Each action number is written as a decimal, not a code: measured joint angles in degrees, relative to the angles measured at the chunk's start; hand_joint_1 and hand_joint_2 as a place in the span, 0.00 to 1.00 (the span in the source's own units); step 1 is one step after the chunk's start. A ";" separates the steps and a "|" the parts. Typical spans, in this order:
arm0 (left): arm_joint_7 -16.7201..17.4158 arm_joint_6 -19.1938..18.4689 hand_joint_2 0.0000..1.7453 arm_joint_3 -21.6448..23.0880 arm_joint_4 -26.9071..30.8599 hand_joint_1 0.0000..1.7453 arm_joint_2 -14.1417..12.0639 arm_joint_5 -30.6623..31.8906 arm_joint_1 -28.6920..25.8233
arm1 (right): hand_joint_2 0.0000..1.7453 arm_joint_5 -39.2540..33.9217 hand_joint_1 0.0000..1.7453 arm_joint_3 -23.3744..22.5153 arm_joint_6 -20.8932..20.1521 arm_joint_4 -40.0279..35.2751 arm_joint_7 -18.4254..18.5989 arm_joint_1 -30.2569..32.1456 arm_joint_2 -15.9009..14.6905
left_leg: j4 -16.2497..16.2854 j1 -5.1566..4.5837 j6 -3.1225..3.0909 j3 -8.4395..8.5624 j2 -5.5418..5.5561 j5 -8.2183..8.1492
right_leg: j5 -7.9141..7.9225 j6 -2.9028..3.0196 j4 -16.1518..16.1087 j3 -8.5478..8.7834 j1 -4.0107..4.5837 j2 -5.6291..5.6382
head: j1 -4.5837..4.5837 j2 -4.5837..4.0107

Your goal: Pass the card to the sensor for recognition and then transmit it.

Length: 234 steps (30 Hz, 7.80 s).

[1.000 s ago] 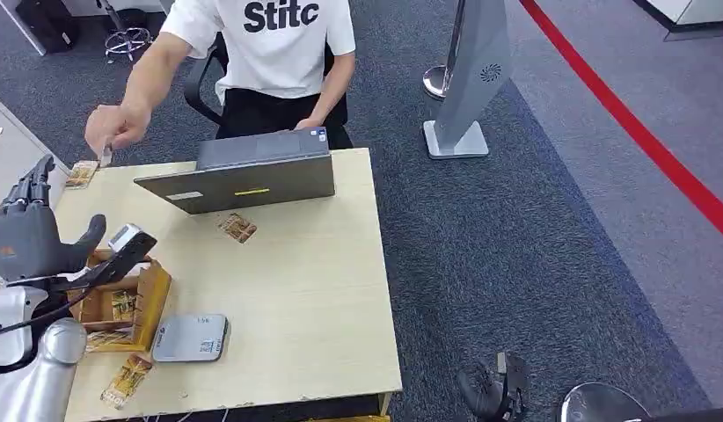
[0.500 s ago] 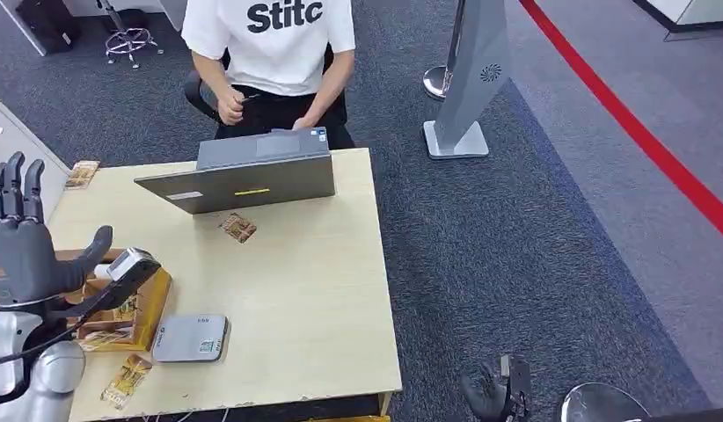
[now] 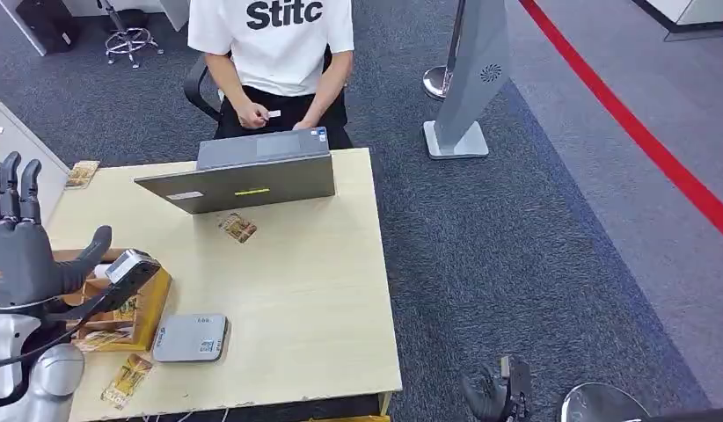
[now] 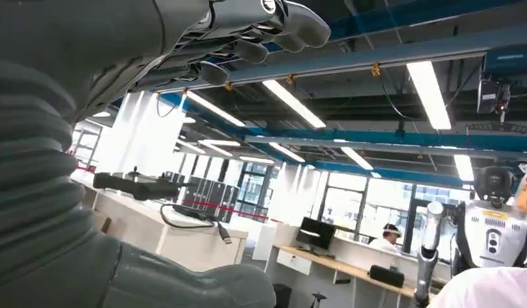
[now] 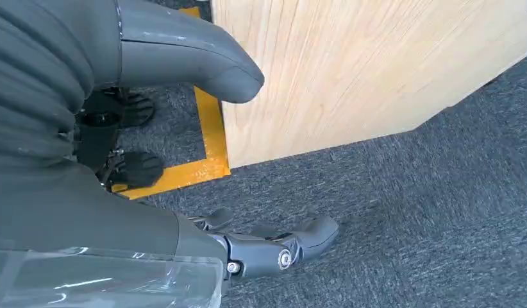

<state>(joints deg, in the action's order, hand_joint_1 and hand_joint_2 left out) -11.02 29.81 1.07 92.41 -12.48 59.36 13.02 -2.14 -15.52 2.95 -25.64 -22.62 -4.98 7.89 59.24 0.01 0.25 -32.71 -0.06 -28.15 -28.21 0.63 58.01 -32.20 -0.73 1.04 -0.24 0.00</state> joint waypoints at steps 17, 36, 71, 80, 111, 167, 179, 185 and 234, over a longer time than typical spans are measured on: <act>0.00 0.00 1.00 0.00 0.00 0.00 0.00 0.00 -0.09 | 1.00 0.00 0.00 0.00 0.00 0.00 0.00 0.00 -0.02 | 0.00 0.00 0.00 0.00 0.00 0.00 | 0.00 0.00 0.00 0.00 0.00 0.00 | 0.02 -0.02; 0.00 0.00 1.00 0.00 0.02 0.00 0.00 0.00 -0.10 | 1.00 0.00 0.00 0.00 0.00 0.00 0.00 0.01 -0.02 | 0.00 0.00 0.00 0.00 0.00 0.00 | 0.01 0.00 0.00 0.00 0.00 0.00 | 0.02 0.00; 1.64 -19.98 1.00 1.81 23.17 0.00 -20.61 7.02 -34.67 | 1.00 -0.90 0.00 -0.74 -0.59 3.04 -1.03 0.23 -1.29 | -0.12 0.09 0.18 0.14 0.17 -0.13 | -0.25 0.15 -0.03 0.24 0.10 -0.29 | 0.07 -0.02; 1.64 -20.22 1.00 1.97 23.65 0.00 -20.85 6.82 -34.90 | 1.00 -0.57 0.00 -1.29 -0.59 3.41 -1.05 0.02 -1.29 | -0.12 0.09 0.18 0.14 0.18 -0.13 | -0.24 0.15 -0.03 0.24 0.09 -0.29 | 0.07 -0.02; 0.92 -20.72 1.00 -8.77 18.84 0.00 -13.51 0.37 -37.96 | 1.00 2.43 0.00 -1.97 -1.86 4.31 -0.55 -0.37 -1.44 | -0.12 0.09 0.18 0.11 0.28 -0.13 | -0.25 0.15 -0.03 0.25 0.10 -0.39 | 0.07 -0.02; -1.92 -18.78 1.00 -13.71 -6.25 0.00 -7.49 2.95 -18.47 | 1.00 4.59 0.00 -0.81 -1.60 4.35 0.72 -1.25 -1.46 | -0.10 0.09 0.16 0.13 0.32 -0.06 | -0.19 0.21 -0.04 0.23 0.09 -0.41 | 0.07 -0.02; -1.44 -18.49 1.00 -10.69 -6.25 0.00 -8.70 3.34 -17.72 | 1.00 4.57 0.00 -0.11 -1.29 4.35 0.81 -1.26 -1.46 | -0.10 0.09 0.16 0.13 0.31 -0.05 | -0.19 0.21 -0.04 0.23 0.10 -0.41 | 0.07 -0.02; -0.55 -18.12 1.00 -8.55 -6.25 0.00 -10.25 9.01 -17.67 | 1.00 4.57 0.00 -0.04 -1.29 4.35 0.81 -1.26 -1.46 | -0.10 0.09 0.16 0.13 0.31 -0.05 | -0.19 0.21 -0.04 0.22 0.10 -0.41 | 0.09 -0.02; 2.99 -24.68 1.00 1.64 7.06 1.00 -20.46 10.71 -21.79 | 1.00 4.26 0.00 -0.19 -1.09 5.68 0.66 -1.07 -1.77 | -0.10 0.09 0.16 0.09 0.31 -0.06 | -0.19 0.21 -0.04 0.20 0.10 -0.41 | 0.04 -0.02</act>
<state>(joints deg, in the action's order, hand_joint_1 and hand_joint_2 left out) -8.02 5.14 2.71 99.47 -32.94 70.07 -8.77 2.12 -15.71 1.86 -19.96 -21.97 -6.05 6.12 59.14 0.10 0.41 -32.63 0.25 -28.21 -28.40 0.84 57.96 -32.00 -0.62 0.63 -0.20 -0.02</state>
